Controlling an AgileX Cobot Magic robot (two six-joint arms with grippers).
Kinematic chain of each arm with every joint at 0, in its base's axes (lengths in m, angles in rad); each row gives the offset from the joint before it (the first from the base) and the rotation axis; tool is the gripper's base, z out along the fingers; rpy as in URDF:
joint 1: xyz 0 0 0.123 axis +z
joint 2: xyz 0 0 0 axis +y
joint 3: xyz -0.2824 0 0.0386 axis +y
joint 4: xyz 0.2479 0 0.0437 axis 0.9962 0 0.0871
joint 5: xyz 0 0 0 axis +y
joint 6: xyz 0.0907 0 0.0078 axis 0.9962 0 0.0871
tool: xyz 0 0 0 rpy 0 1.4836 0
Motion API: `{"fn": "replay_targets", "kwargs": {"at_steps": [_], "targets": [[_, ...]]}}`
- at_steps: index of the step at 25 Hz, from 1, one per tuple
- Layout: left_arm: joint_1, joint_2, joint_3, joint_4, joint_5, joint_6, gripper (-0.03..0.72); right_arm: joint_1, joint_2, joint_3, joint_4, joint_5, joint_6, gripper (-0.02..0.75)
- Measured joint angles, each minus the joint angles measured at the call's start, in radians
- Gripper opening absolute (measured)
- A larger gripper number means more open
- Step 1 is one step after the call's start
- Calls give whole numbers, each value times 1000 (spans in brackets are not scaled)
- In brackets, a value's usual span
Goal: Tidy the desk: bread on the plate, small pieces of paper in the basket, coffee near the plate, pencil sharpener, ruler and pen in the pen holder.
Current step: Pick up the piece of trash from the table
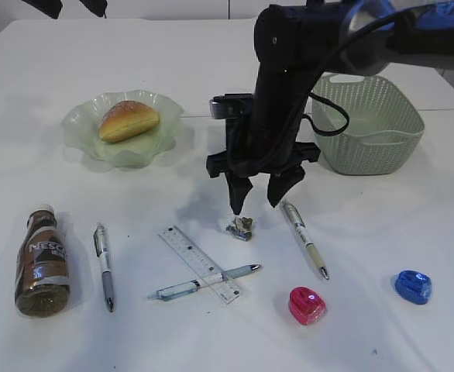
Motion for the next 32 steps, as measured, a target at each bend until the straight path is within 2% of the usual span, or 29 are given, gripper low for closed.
{"fn": "replay_targets", "kwargs": {"at_steps": [15, 22, 32], "targets": [[0, 0, 0, 0, 0, 0, 526, 0, 66, 0, 42, -6, -3, 496], [0, 0, 0, 0, 0, 0, 526, 0, 66, 0, 44, -89, -16, 497], [0, 0, 0, 0, 0, 0, 526, 0, 66, 0, 44, -124, -18, 496]]}}
